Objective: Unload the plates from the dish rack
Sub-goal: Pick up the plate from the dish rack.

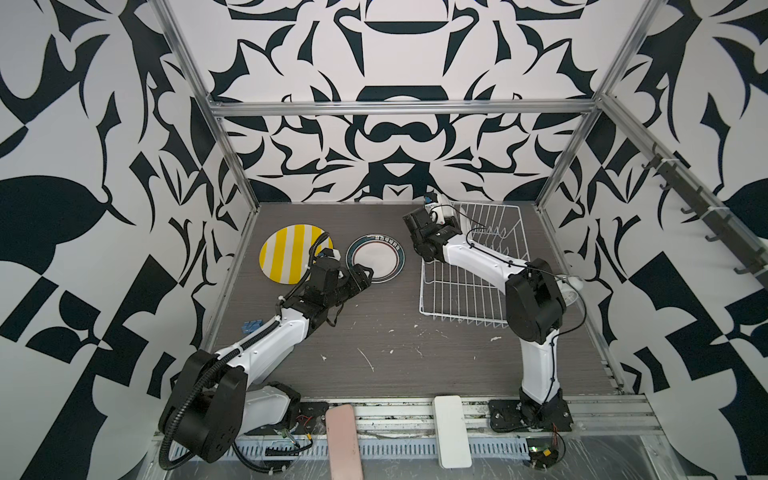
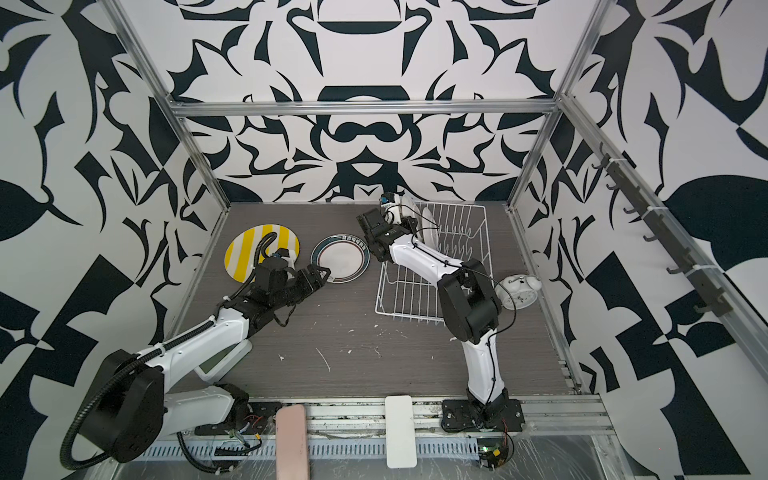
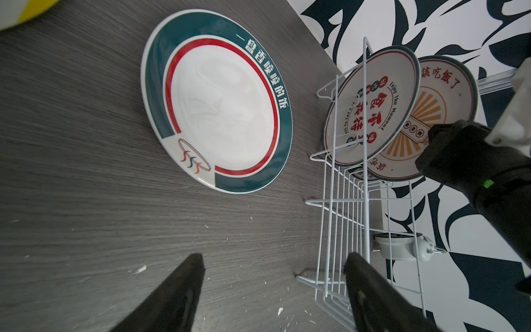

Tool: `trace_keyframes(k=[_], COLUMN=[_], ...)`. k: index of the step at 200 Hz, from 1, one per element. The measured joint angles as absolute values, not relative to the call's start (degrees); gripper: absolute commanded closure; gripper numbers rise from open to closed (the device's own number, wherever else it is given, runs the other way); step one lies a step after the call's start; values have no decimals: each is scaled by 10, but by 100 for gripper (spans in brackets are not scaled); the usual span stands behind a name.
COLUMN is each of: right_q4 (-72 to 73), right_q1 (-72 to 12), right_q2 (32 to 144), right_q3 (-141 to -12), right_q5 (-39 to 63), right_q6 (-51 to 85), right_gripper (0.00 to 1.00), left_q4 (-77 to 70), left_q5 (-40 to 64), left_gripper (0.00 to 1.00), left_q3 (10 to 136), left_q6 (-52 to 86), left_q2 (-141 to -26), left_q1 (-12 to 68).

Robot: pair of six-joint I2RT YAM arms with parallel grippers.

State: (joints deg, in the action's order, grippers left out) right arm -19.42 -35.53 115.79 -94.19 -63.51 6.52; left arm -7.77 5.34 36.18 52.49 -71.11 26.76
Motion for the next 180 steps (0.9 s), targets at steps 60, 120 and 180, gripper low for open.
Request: trace_keyframes(k=[60,120,180], right_q4=[-190,-179,-161], right_q1=[-358,-364,-380], right_q2=[1156,1147,1117], right_q3=[-941,-932,-930], right_q5=[-640,-644,-636], right_q6=[54,42,32], right_gripper=[89,90,91], left_q4=[-77,-76,-76], left_q5=[53,53,53], left_gripper=[18,18,18], left_q3=[362,362,362], left_q6=[525,525,525], left_q2=[-705,-704,-704], left_q1=[268,268,268])
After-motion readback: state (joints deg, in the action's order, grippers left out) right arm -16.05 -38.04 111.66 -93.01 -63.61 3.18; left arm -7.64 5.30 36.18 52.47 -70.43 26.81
